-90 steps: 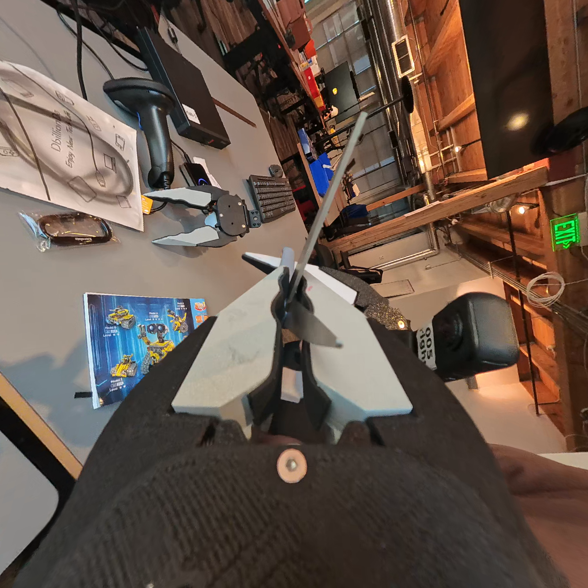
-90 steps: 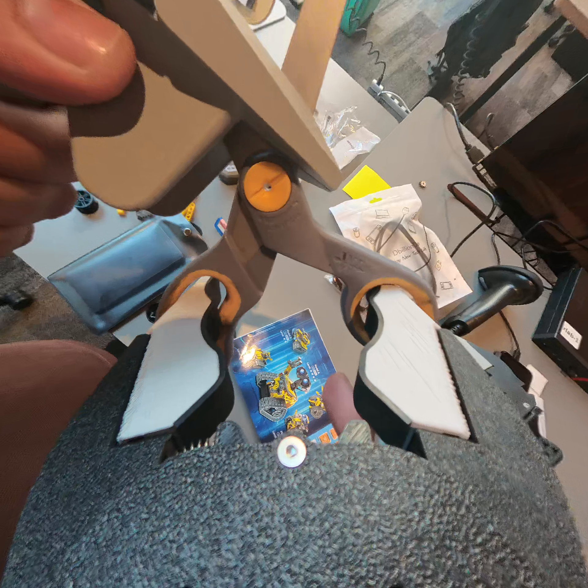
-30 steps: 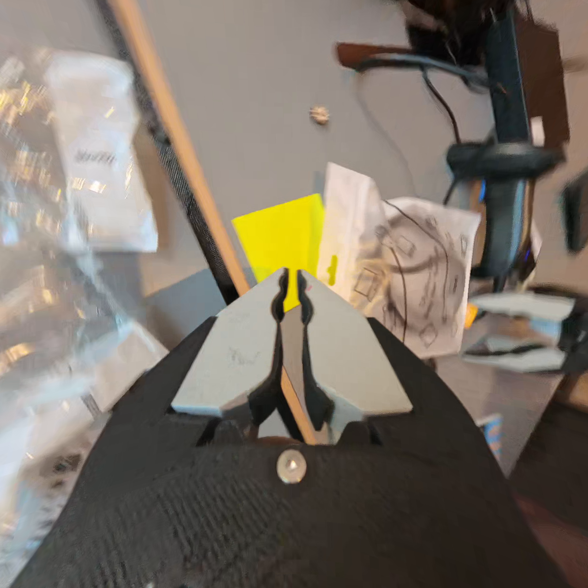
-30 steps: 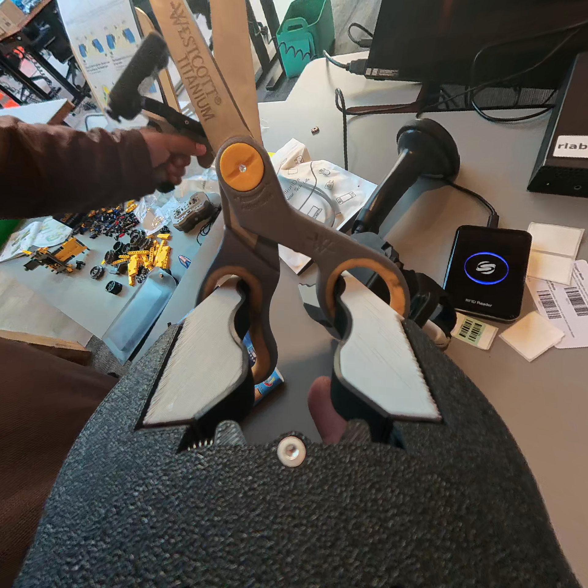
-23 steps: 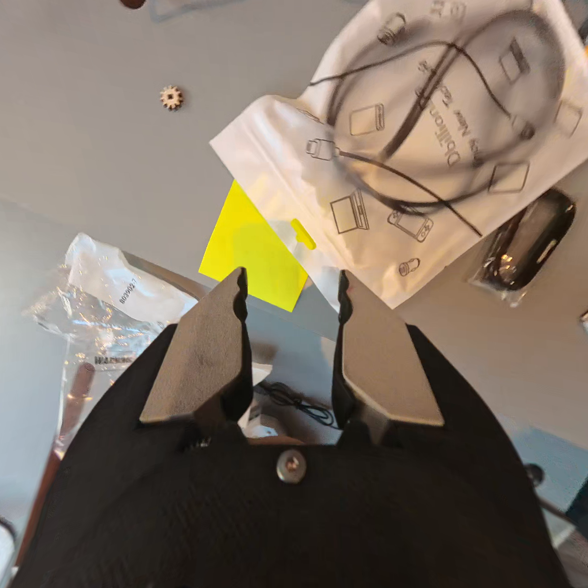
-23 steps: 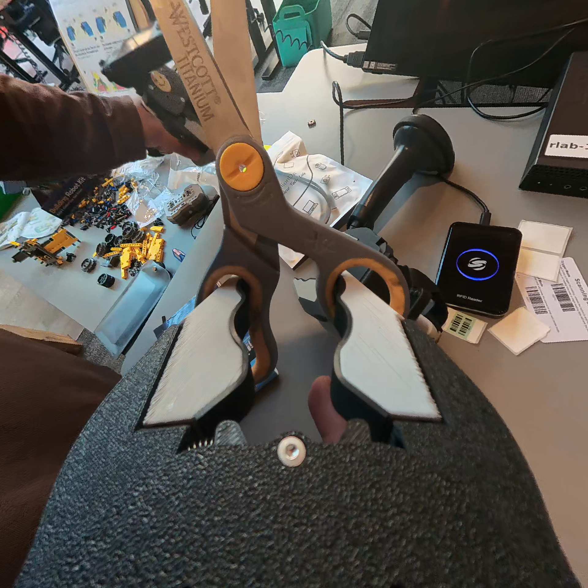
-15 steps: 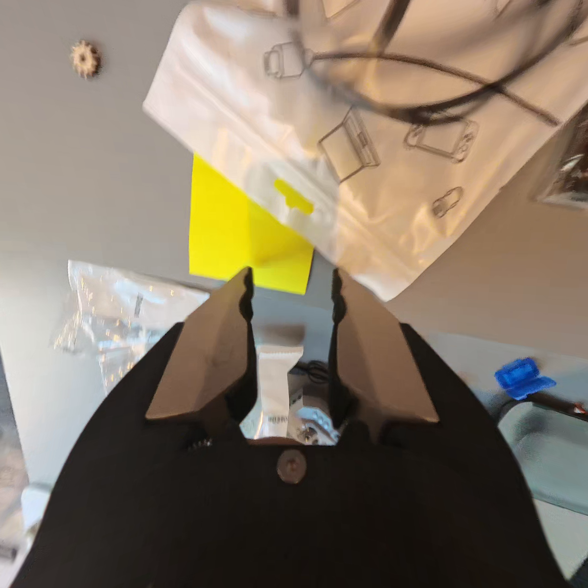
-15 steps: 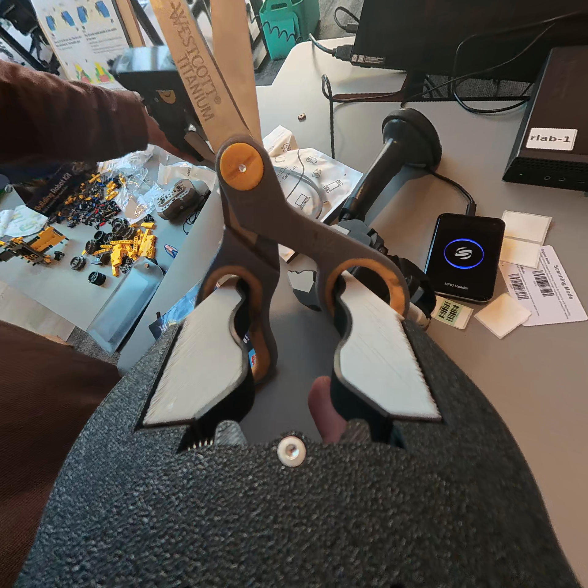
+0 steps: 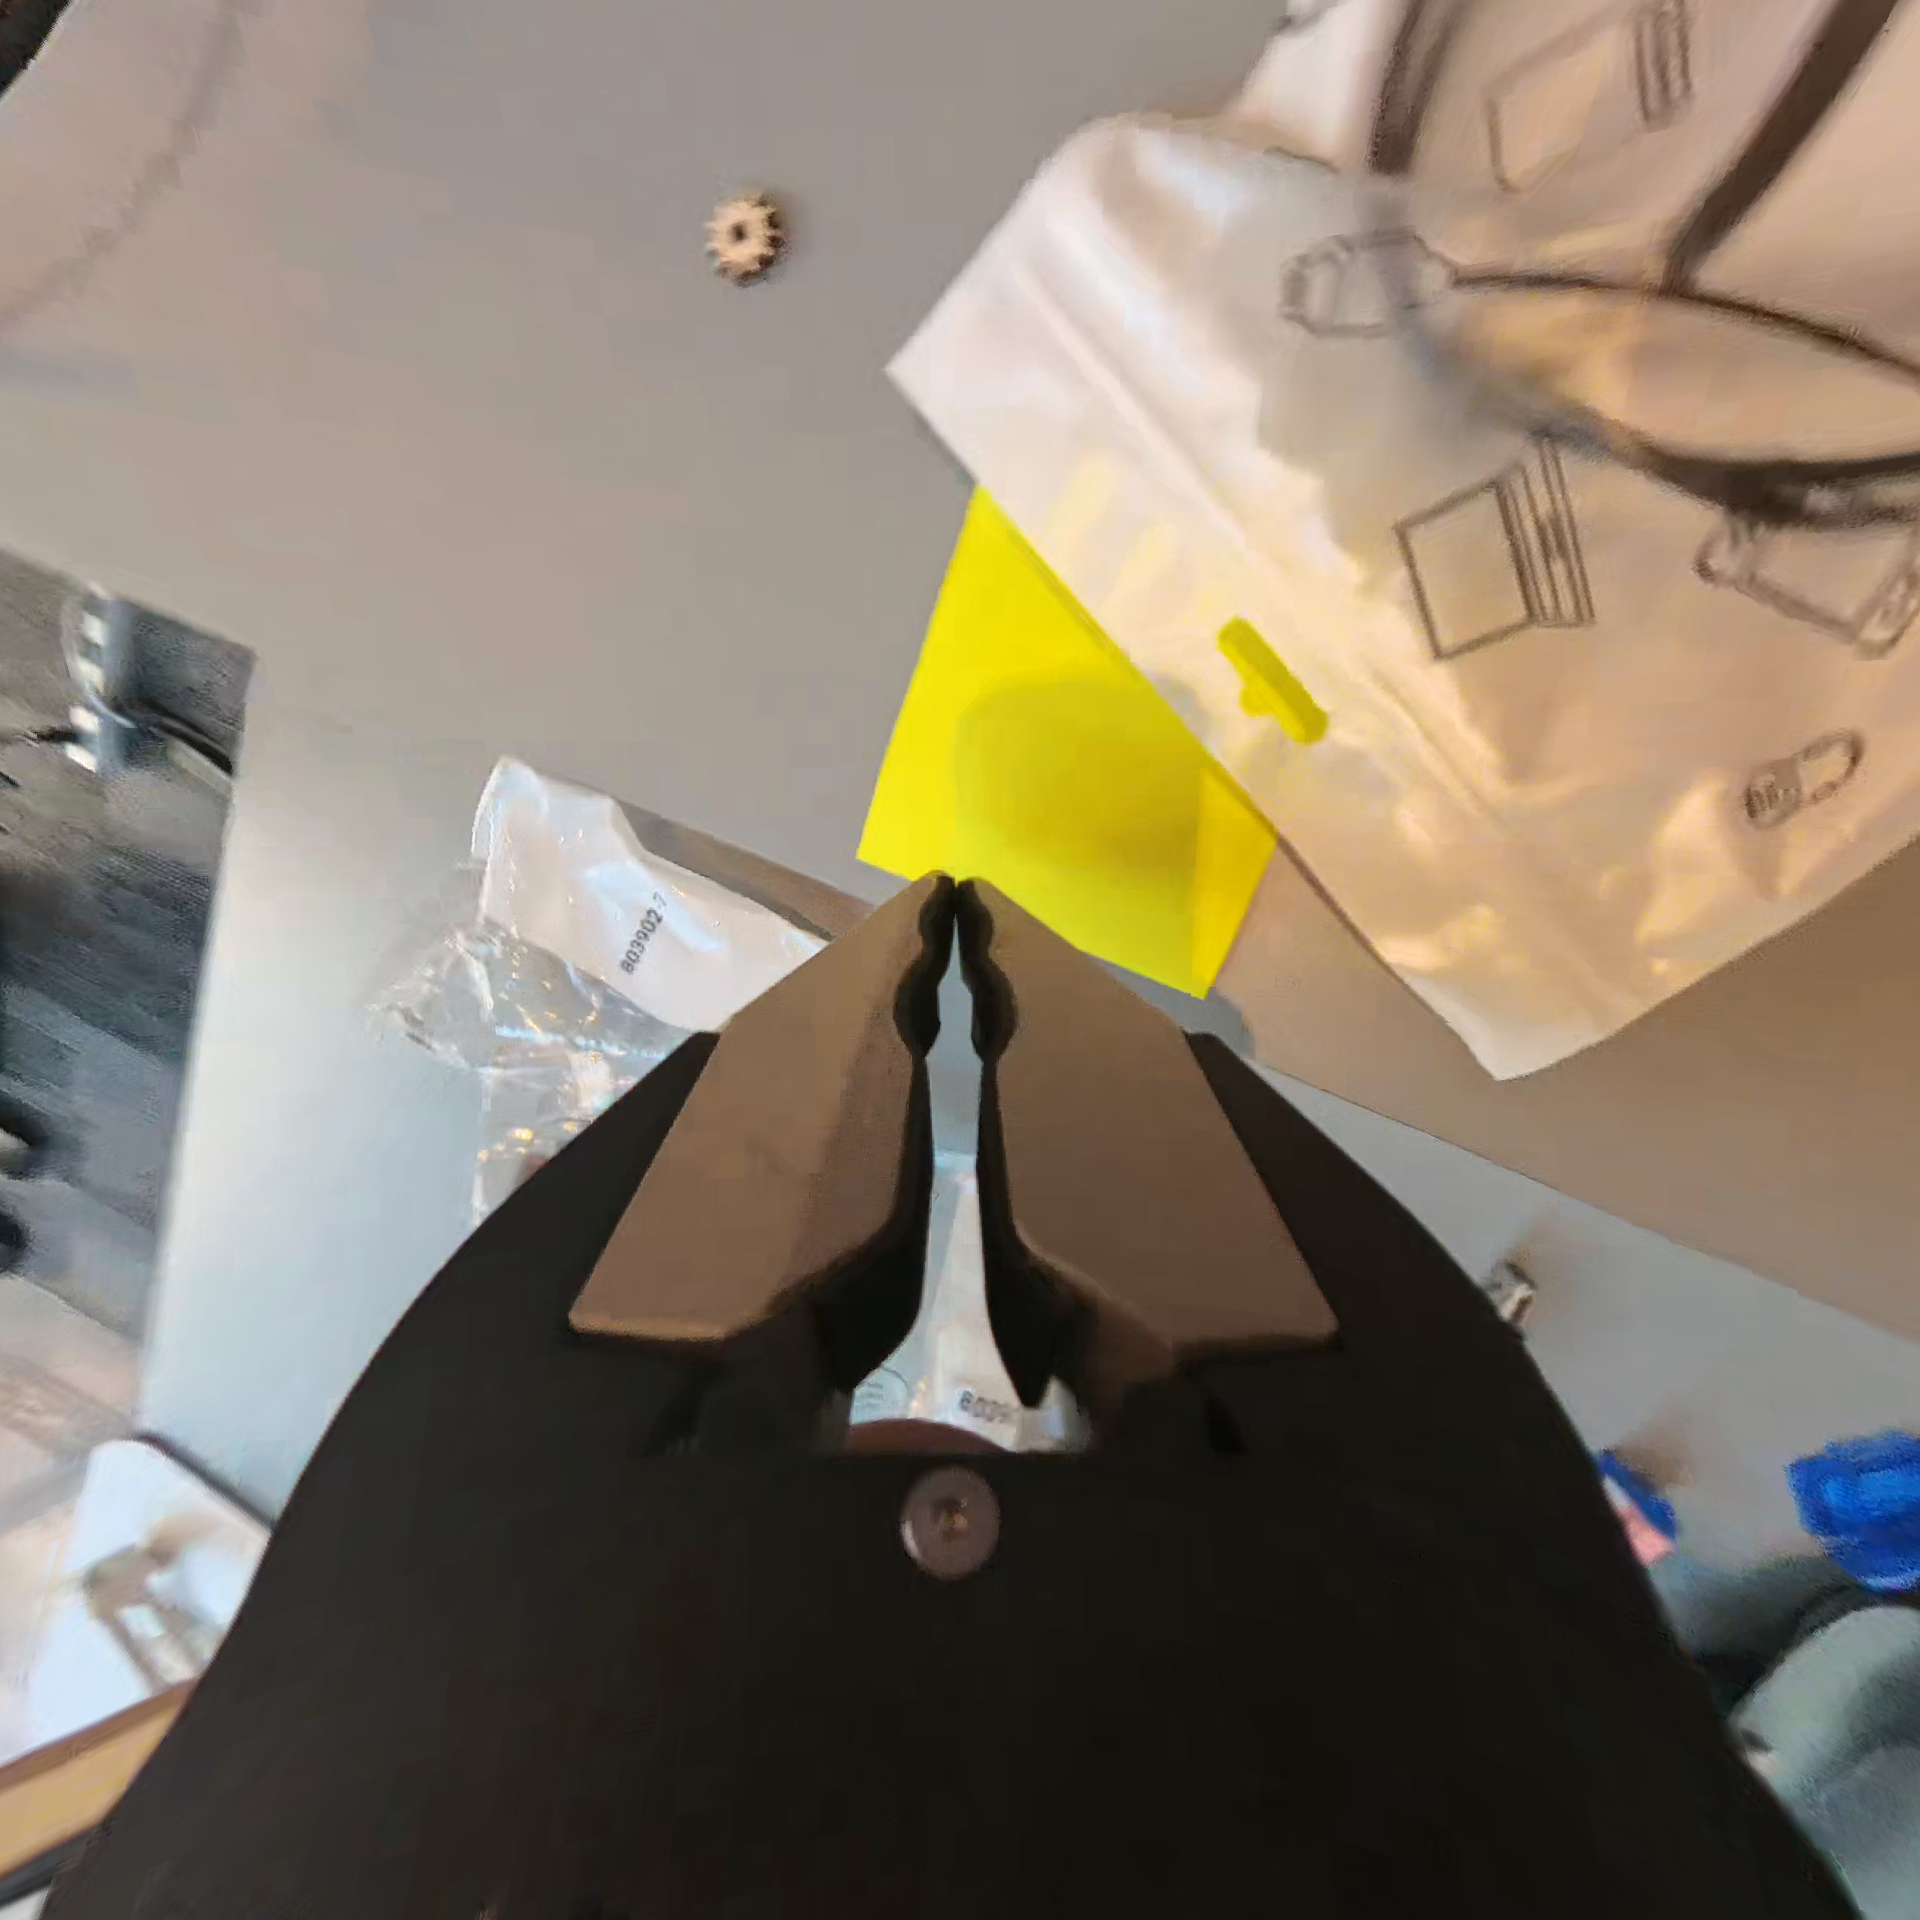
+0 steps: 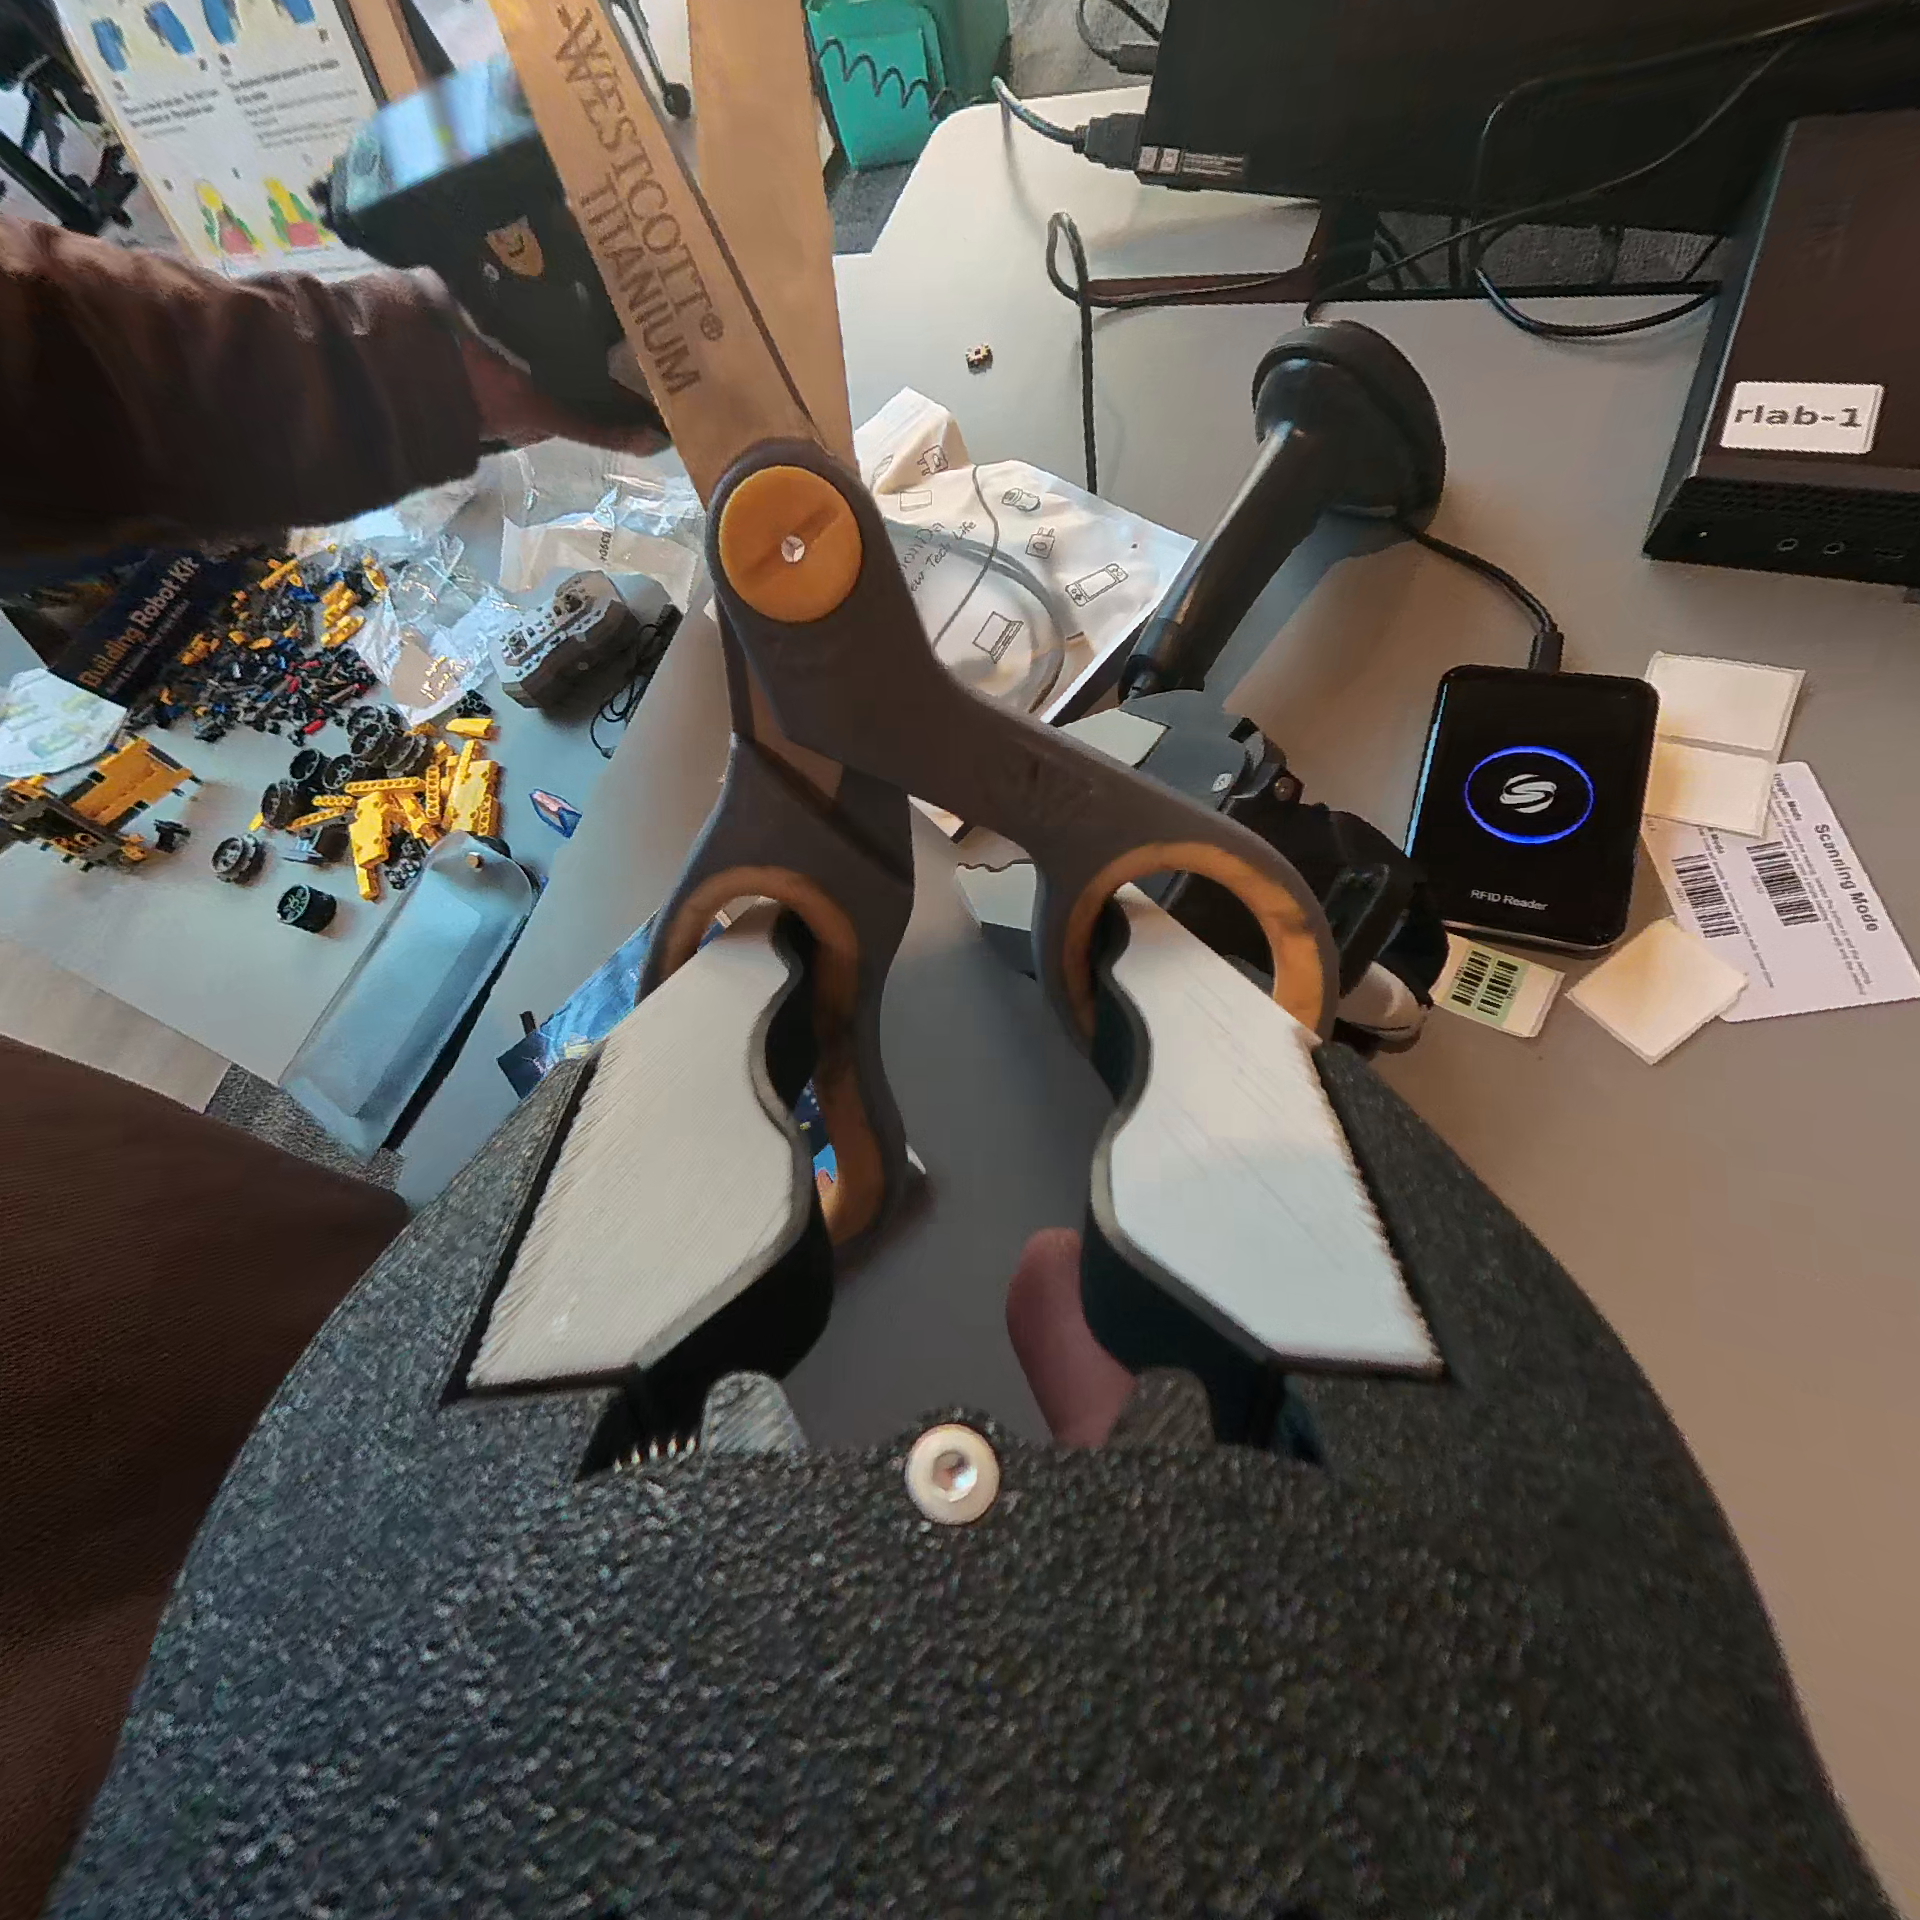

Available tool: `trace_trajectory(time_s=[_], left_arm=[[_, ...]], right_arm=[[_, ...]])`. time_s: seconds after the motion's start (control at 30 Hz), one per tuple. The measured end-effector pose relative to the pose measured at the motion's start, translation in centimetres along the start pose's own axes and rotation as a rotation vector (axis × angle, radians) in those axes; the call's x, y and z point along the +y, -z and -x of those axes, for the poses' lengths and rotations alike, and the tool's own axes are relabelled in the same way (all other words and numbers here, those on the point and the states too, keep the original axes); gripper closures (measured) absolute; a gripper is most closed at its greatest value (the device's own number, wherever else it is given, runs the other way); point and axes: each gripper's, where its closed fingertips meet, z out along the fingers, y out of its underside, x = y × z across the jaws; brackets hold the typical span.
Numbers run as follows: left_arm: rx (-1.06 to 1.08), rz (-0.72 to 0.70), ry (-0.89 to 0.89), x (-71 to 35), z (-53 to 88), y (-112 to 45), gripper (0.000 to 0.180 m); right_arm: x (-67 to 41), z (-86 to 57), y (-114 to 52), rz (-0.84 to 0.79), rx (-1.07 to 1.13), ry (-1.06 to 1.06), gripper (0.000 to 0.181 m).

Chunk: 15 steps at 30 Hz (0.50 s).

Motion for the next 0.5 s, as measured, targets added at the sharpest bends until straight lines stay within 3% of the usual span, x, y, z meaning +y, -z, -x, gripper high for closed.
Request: trace_trajectory(time_s=[0.03,0.1,0.17,0.2,0.4,0.5], left_arm=[[0.045,-0.02,0.066,-0.3,0.0,0.2,0.173],[0.157,-0.077,0.165,-1.5,-0.4,0.5,0.141],[0.189,-0.061,0.164,-1.8,-0.1,0.2,0.11],[0.198,-0.022,0.135,-1.5,-0.1,-0.1,0.102],[0.235,0.049,-0.13,-1.0,-1.1,-1.5,0.102],[0.292,0.046,-0.121,-1.3,-1.5,-2.0,0.106]], right_arm=[[0.0,0.2,0.0,0.0,-0.001,0.001,0.132],[0.1,0.4,-0.1,0.001,-0.006,0.002,0.132],[0.2,0.7,-0.2,0.004,-0.011,0.001,0.132],[0.3,0.8,-0.2,0.006,-0.01,0.002,0.132],[0.6,1.0,0.3,0.009,-0.002,-0.004,0.131],[0.8,0.9,0.7,0.009,0.008,-0.008,0.132]])
